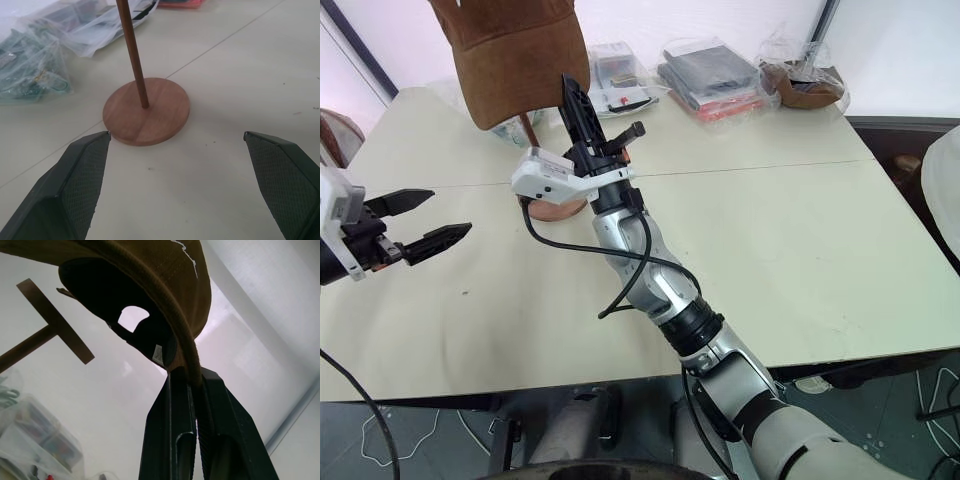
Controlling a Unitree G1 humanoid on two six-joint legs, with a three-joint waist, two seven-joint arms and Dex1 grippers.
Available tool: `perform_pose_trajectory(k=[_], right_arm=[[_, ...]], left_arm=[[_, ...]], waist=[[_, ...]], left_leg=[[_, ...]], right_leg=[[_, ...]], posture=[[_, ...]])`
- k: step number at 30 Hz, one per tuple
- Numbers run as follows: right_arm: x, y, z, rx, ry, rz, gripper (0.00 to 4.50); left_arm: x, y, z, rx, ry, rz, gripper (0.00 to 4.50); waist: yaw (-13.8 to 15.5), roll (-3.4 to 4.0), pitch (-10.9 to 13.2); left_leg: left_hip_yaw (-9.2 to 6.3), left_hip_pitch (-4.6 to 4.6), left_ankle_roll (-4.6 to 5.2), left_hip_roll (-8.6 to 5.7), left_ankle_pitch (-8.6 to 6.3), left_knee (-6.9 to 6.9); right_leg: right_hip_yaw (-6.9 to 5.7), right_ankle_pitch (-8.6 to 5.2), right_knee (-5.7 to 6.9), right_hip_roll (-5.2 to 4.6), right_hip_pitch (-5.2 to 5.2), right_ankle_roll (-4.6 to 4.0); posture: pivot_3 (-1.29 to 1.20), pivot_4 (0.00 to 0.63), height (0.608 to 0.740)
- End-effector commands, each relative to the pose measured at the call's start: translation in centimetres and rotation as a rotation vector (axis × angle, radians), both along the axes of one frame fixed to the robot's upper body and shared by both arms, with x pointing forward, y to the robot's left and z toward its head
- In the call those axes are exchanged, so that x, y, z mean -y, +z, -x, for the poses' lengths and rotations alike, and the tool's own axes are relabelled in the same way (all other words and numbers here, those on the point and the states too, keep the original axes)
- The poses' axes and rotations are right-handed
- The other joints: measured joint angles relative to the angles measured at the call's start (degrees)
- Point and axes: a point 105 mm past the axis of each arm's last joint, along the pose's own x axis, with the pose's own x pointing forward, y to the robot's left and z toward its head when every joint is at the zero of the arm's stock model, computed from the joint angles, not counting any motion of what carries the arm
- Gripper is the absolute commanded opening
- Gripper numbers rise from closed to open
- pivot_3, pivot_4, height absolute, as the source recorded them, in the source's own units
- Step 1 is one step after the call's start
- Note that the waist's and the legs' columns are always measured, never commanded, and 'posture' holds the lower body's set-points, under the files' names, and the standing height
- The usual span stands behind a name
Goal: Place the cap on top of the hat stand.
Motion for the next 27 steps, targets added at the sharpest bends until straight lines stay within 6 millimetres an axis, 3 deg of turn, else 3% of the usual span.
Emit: perform_pose_trajectory(k=[1, 10, 27], right_arm=[[-0.5, 0.9, 1.2, 0.035, 0.045, -0.023, 0.05], [-1.4, -0.9, 0.6, -0.018, 0.026, -0.026, 0.05], [-2.6, -2.4, 1.0, -0.063, -0.014, -0.068, 0.05]], left_arm=[[0.1, 0.8, 0.0, 0.041, 0.002, -0.007, 4.50], [-0.1, 1.0, 0.0, 0.045, 0.017, -0.017, 4.50], [-0.2, 0.9, 0.3, 0.032, 0.028, -0.028, 4.50]], waist=[[-0.01, 0.00, 0.00], [-0.03, 0.00, 0.00], [-0.05, 0.00, 0.00]], left_leg=[[0.00, 0.00, 0.02, 0.00, -0.01, 0.00], [0.00, 0.00, 0.01, 0.00, 0.00, -0.01], [0.00, 0.00, -0.02, 0.01, 0.01, -0.02]], right_leg=[[0.00, 0.00, 0.00, 0.00, 0.00, 0.00], [0.00, 0.00, 0.00, 0.01, -0.01, -0.01], [0.01, 0.00, 0.00, 0.01, -0.04, -0.01]], posture=[[0.00, 0.150, 0.740], [0.00, 0.150, 0.740], [0.00, 0.150, 0.740]])
